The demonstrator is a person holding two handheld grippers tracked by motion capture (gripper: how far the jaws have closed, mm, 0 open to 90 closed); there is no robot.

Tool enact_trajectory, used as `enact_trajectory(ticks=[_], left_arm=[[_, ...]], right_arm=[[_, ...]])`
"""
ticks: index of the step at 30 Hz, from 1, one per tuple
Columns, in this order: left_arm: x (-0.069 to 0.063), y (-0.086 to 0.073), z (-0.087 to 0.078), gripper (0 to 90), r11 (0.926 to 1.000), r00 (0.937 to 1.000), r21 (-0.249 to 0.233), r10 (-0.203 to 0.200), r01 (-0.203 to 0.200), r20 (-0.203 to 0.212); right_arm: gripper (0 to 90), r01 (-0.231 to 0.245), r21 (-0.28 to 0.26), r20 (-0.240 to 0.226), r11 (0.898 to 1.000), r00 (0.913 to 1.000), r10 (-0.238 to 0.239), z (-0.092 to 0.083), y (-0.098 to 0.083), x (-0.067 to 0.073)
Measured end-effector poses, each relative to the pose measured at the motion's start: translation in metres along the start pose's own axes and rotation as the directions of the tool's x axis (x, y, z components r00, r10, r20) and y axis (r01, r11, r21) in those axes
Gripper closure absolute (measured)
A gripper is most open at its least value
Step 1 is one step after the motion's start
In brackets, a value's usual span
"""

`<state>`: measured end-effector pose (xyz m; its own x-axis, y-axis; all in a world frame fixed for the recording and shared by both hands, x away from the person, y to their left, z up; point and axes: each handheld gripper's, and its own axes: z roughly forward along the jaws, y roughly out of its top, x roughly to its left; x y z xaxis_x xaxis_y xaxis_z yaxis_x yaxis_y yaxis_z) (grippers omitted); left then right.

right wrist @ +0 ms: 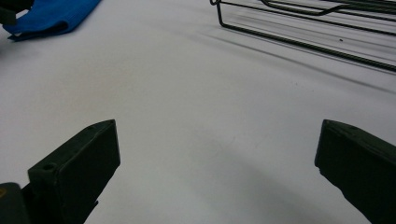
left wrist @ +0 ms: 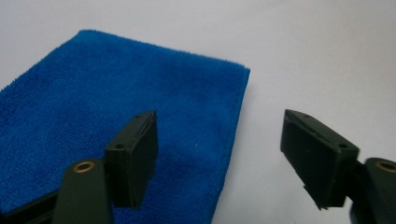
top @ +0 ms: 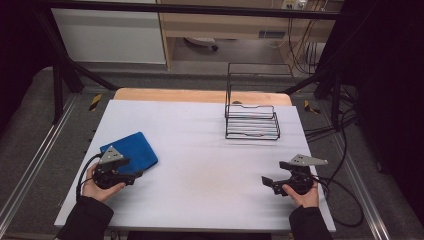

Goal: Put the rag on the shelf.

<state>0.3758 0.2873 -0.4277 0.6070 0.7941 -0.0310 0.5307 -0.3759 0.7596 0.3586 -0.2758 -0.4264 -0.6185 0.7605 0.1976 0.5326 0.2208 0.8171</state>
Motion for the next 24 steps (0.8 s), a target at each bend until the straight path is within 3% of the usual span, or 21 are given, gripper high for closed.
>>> enact_trajectory(ticks=[9,24], left_arm=[[0.006,-0.005,0.01,48.3,0.9944,0.9981,0.095,0.05,-0.046,-0.037],[0.007,-0.007,0.018,58.3,0.9915,0.9953,0.112,0.074,-0.066,-0.063]], right_arm=[[0.7,0.004,0.006,0.001,1.0,1.0,-0.004,0.001,0.0,0.0],[0.9,0.004,0.007,-0.001,1.0,1.0,-0.004,0.001,0.0,0.0]])
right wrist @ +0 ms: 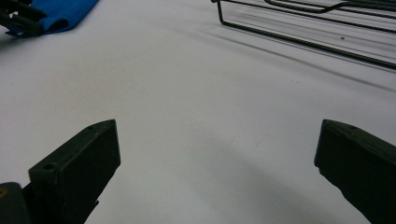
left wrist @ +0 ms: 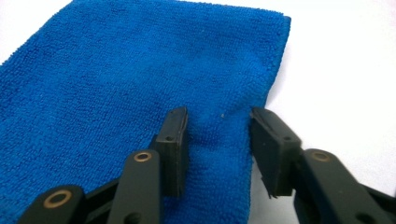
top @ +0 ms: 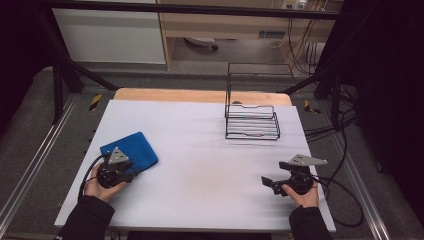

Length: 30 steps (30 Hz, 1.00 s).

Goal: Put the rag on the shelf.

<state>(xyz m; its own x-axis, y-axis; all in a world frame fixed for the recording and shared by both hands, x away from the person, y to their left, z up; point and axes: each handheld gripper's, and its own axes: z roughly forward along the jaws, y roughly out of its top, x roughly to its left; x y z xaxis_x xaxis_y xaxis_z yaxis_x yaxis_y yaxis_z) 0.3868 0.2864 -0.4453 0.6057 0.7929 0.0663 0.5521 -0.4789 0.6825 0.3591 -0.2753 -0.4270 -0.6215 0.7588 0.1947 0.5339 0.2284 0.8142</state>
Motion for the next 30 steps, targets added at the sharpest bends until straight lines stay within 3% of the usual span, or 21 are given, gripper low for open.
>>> enact_trajectory(ticks=[4,7,10,18,25,30], left_arm=[[0.001,0.0,0.0,67.0,1.0,0.9998,-0.001,-0.008,0.008,-0.017],[0.006,0.0,0.0,76.3,0.9993,0.9992,-0.003,-0.036,0.036,-0.014],[0.008,0.001,-0.001,78.1,0.998,0.998,-0.003,-0.063,0.063,-0.003],[0.008,0.005,-0.007,81.9,0.9964,0.9965,-0.019,-0.083,0.083,0.008],[0.004,0.01,-0.017,82.3,0.9893,0.9892,-0.066,-0.125,0.13,0.076],[-0.011,0.016,-0.021,82.3,0.989,0.9845,-0.08,-0.114,0.125,0.134]], right_arm=[[1.1,-0.003,0.0,-0.001,1.0,1.0,0.003,-0.001,0.0,0.0],[1.2,-0.002,-0.001,-0.004,1.0,1.0,0.002,-0.001,0.0,0.0],[1.3,-0.001,0.0,-0.004,1.0,1.0,0.001,0.0,0.0,0.0],[1.5,-0.006,-0.001,-0.009,1.0,0.9999,0.006,-0.001,0.001,0.0],[1.6,-0.007,0.003,-0.018,1.0,0.9998,0.007,0.0,0.001,0.0],[1.6,-0.006,0.004,-0.018,1.0,0.9998,0.007,0.0,0.001,0.0]])
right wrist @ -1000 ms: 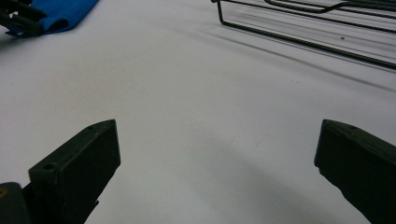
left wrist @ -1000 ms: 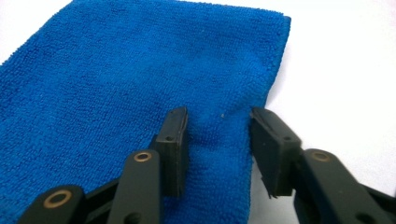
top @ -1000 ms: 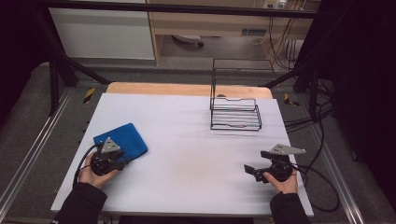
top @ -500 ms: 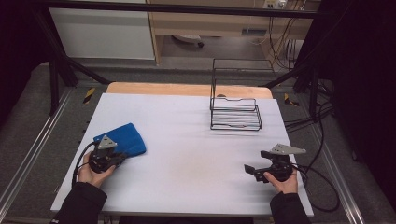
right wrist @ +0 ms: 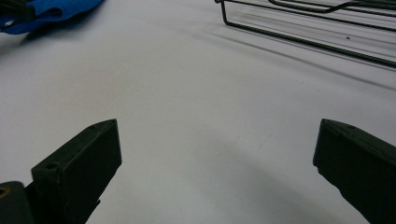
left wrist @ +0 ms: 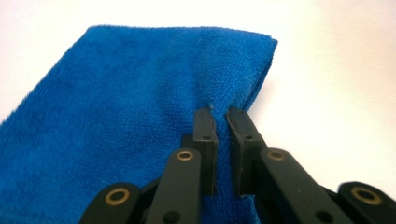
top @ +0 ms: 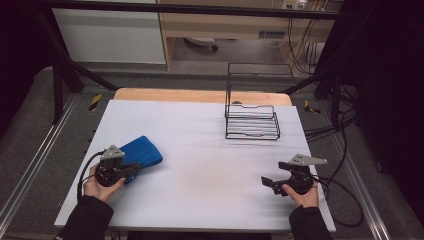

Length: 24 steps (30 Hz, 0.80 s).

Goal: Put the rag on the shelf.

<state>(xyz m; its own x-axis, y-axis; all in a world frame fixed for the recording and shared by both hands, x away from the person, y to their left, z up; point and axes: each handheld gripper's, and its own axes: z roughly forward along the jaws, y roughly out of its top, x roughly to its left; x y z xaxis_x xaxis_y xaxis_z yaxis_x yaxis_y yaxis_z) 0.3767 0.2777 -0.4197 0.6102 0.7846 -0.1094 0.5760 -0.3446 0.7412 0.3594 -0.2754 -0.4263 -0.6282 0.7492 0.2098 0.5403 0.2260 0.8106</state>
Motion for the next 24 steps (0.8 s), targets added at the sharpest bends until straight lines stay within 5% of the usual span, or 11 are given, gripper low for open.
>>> enact_trajectory(ticks=[12,24], left_arm=[[-0.049,0.006,0.013,82.2,0.9995,0.9959,-0.022,0.026,-0.024,0.087],[-0.094,0.01,0.03,81.8,0.9961,0.9828,0.004,0.087,-0.088,0.163]], right_arm=[[1.6,0.0,-0.004,0.002,1.0,1.0,0.0,0.0,0.0,0.0],[1.7,0.005,0.0,0.001,1.0,1.0,-0.005,0.001,0.0,0.002]])
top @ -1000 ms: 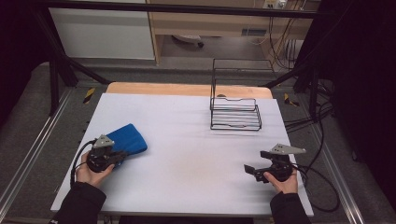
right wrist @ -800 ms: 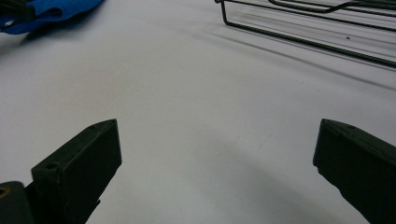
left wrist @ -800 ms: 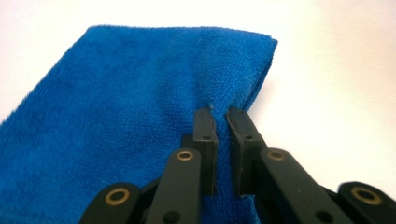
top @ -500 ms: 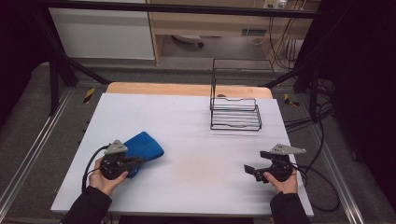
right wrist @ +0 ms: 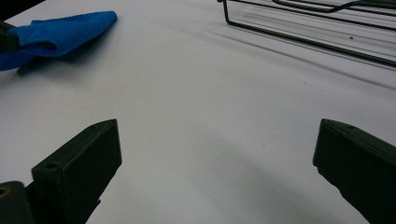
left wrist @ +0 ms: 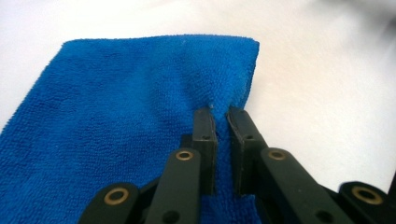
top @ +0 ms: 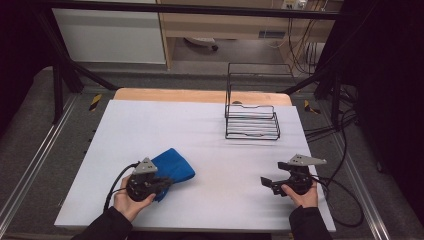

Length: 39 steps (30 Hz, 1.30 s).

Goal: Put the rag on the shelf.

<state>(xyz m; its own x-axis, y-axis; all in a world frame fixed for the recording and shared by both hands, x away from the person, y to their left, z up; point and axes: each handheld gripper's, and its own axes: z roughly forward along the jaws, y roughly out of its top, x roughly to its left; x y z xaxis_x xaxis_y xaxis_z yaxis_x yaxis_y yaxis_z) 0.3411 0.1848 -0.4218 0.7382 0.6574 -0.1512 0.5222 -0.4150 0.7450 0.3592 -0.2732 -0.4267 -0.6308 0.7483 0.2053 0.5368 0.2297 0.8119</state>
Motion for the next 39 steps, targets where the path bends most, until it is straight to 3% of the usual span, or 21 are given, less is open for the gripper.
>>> enact_trajectory(ticks=[3,7,8,9,11,13,14,18,20,24,33,39], left_arm=[[-0.005,-0.001,0.008,80.9,0.9996,0.9998,0.018,0.021,-0.021,0.001],[-0.004,-0.003,0.012,76.6,0.9994,0.9999,0.03,0.013,-0.013,0.004],[-0.004,-0.002,0.011,73.2,0.9995,0.9999,0.029,0.012,-0.013,0.005],[-0.005,-0.001,0.009,64.1,0.9997,0.9999,0.021,0.013,-0.013,-0.003],[-0.004,0.001,0.005,59.8,0.9999,0.9999,0.007,0.011,-0.011,0.0],[-0.003,0.002,0.001,48.6,0.9999,0.9999,-0.002,0.013,-0.013,-0.009],[-0.001,0.003,-0.002,38.3,0.9999,0.9998,0.0,0.013,-0.013,-0.014],[0.009,0.003,-0.012,30.9,1.0,0.9992,-0.009,-0.004,0.004,-0.039],[0.016,0.002,-0.015,22.7,0.9998,0.9988,-0.012,-0.02,0.019,-0.044],[0.027,-0.001,-0.02,18.9,0.999,0.9976,-0.02,-0.042,0.041,-0.056],[0.048,-0.009,-0.03,5.7,0.9987,0.9919,-0.023,-0.047,0.045,-0.118],[0.059,-0.013,-0.037,3.4,0.9969,0.988,-0.045,-0.071,0.065,-0.137]], right_arm=[[1.7,0.005,0.003,0.0,1.0,1.0,-0.005,0.001,0.0,0.0],[1.7,0.009,0.011,0.001,1.0,1.0,-0.009,0.002,0.001,0.002],[1.7,0.007,0.012,0.001,1.0,1.0,-0.007,0.003,0.001,0.002],[1.8,0.007,0.016,-0.001,1.0,1.0,-0.007,0.004,0.001,0.004],[1.9,0.014,0.014,-0.001,1.0,0.9999,-0.014,0.005,0.001,0.004],[2.2,0.02,0.019,-0.003,1.0,0.9998,-0.02,0.006,0.002,0.007],[2.6,0.023,0.021,-0.005,1.0,0.9997,-0.023,0.007,0.003,0.009],[3.2,0.032,0.014,-0.013,0.999,0.9994,-0.032,0.011,0.007,0.015],[3.7,0.032,0.018,-0.023,0.999,0.9992,-0.031,0.017,0.011,0.021],[3.8,0.045,0.023,-0.03,0.999,0.9986,-0.044,0.025,0.016,0.029],[3.6,0.082,0.047,-0.068,0.996,0.9946,-0.079,0.056,0.037,0.059],[5.5,0.092,0.069,-0.08,0.993,0.993,-0.087,0.077,0.05,0.076]])
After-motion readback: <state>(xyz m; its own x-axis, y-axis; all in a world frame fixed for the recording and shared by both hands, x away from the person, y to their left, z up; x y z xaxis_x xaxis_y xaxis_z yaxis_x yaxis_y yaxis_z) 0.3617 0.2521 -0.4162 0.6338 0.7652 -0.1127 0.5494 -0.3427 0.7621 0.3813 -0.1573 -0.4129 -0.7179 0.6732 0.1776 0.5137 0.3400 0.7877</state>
